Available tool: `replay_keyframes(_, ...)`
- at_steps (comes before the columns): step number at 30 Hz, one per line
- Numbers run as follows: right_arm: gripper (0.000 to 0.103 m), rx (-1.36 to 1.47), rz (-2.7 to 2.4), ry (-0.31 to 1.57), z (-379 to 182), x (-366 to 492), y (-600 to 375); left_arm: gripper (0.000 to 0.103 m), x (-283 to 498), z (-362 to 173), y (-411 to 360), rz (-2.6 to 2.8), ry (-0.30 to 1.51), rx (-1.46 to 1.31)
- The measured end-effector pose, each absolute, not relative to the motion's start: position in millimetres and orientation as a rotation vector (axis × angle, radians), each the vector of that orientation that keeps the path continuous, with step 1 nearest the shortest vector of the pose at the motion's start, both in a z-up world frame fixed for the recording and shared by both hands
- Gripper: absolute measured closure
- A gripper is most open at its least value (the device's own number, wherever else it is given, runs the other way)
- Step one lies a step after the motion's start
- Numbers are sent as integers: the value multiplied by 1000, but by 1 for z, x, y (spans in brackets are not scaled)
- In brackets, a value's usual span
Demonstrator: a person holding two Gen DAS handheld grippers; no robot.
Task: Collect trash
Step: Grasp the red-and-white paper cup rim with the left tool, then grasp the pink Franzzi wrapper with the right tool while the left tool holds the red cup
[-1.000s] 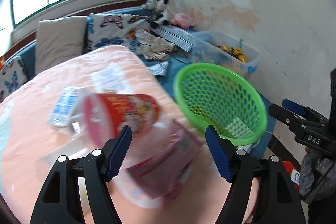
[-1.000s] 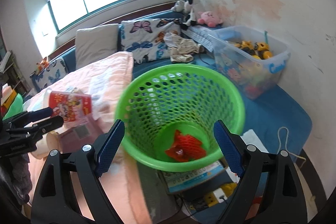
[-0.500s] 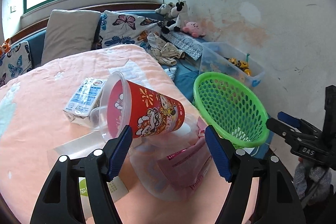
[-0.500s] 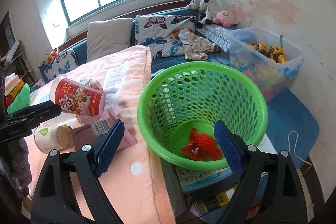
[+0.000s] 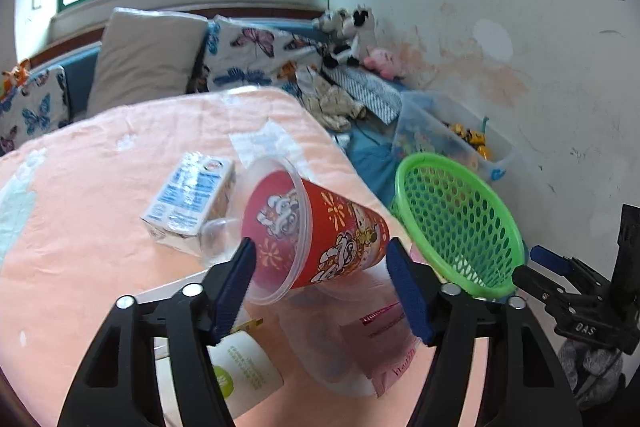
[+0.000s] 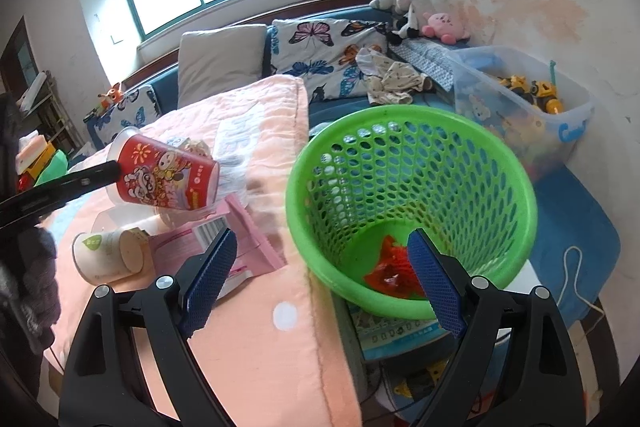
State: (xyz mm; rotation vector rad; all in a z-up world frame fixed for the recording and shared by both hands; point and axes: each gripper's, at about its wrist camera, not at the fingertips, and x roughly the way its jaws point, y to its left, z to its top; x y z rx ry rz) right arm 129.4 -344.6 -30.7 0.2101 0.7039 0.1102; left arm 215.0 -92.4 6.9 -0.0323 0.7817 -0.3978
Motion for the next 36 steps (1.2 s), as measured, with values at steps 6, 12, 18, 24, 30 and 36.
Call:
replay_keyframes(6,14,219,155,732,-38,133,-333,66,238,-10,-96,-448,877,-71)
replay_keyframes(12,10,212,231,756,-45,135,-310,90,234,-11,-98,-512,866,-85)
replay_keyframes(18,7,197,312,787,-53,143,-281,97,225,-8,-95,-532,845,-94)
replay_keyframes(24,5,195,367,815,-60,157,-262,97,218,5,-82,-540,809,-110)
replay_keyframes(30,4,147,375,855,-71,176,-243,97,213,15,-74,-547,785,-113)
replay_keyframes(36,5,141,369,856,-78,181,-240,97,210,16,-69,-547,785,-118)
